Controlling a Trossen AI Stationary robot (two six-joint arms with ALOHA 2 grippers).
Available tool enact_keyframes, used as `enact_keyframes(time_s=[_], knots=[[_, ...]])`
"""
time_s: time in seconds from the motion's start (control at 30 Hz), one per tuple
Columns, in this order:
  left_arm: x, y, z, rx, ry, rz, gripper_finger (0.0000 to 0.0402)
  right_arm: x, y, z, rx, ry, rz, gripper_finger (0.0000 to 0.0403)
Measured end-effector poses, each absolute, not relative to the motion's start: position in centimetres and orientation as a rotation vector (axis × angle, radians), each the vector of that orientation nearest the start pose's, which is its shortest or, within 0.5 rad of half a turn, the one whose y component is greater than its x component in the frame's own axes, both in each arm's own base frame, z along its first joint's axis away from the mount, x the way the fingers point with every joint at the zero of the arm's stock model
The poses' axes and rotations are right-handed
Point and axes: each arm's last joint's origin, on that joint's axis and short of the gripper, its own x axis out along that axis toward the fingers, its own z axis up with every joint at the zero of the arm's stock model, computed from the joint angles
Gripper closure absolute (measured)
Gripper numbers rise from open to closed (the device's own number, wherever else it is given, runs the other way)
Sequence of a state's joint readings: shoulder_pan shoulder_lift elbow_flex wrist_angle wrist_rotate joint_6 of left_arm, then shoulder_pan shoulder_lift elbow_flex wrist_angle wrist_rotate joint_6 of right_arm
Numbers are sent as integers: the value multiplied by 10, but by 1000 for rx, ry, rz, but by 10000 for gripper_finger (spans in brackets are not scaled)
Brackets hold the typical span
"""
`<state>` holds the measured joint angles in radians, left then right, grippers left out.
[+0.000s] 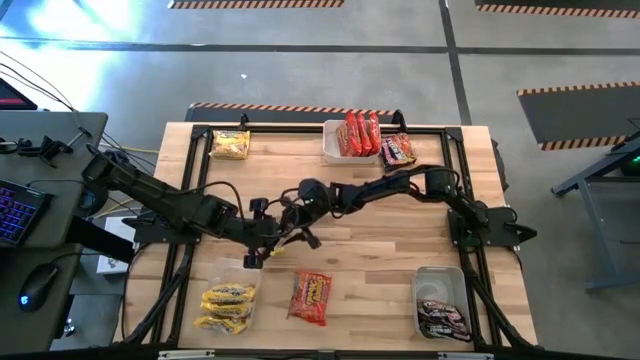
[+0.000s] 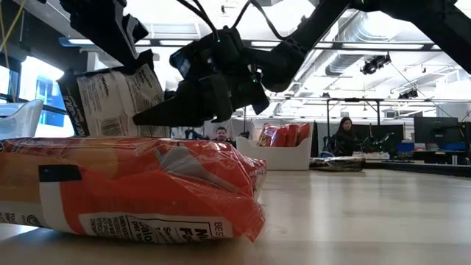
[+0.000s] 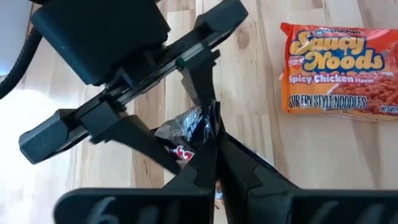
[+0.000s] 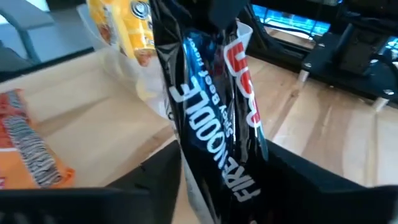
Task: Sort Maruchan noodles
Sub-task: Put the black noodle pack into the gray bin
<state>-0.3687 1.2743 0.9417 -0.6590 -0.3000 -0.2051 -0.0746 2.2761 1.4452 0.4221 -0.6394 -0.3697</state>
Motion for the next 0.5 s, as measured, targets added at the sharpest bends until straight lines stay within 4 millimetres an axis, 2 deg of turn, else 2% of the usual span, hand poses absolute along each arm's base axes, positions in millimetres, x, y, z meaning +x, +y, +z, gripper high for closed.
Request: enact_keyframes(time_s=[0.17, 0.27, 0.37, 0.5], knots=[[233, -81, 253, 107, 935, 44, 401, 484, -21, 128, -190, 274, 645, 288], [231, -80, 254, 76, 934, 68, 397, 484, -21, 128, -190, 272, 645, 320], [221, -77, 263, 33, 922, 84, 383, 483, -21, 131, -190, 279, 635, 333], [201, -68, 284, -21, 836, 146, 357, 480, -26, 144, -186, 314, 595, 330]])
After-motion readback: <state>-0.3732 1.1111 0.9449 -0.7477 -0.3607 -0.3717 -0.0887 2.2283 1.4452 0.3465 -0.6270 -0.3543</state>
